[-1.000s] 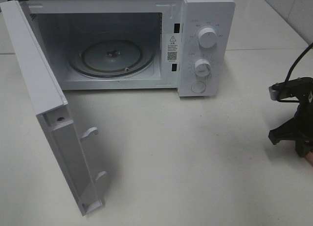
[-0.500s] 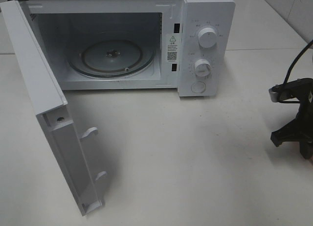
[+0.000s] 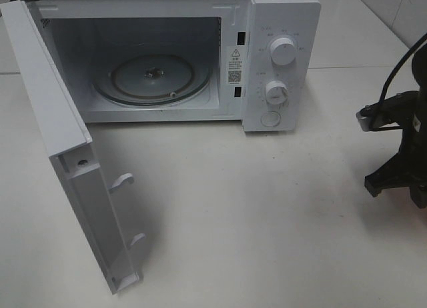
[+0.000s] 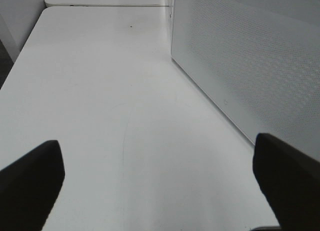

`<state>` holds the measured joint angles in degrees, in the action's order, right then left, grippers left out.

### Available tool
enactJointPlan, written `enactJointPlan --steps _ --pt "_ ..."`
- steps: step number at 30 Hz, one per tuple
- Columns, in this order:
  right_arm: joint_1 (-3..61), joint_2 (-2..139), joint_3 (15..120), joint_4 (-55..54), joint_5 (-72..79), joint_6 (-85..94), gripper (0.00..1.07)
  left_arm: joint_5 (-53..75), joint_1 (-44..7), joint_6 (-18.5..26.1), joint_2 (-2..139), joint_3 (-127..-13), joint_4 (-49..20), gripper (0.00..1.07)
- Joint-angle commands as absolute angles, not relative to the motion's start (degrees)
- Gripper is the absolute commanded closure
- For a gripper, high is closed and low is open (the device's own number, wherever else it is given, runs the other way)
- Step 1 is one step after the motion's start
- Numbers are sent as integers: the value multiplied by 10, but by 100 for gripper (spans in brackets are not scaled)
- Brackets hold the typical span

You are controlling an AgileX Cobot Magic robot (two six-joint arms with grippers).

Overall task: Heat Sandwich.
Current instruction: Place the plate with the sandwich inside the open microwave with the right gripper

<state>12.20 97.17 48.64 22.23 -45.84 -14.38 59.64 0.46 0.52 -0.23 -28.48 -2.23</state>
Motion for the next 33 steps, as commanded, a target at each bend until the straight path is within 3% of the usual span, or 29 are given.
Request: enactJointPlan --steps 1,33 --pt "147 942 487 237 -497 -147 107 593 5 6 -17 -284 -25 10" --pt "320 798 440 231 -566 -145 107 593 5 6 -17 -284 -25 10"
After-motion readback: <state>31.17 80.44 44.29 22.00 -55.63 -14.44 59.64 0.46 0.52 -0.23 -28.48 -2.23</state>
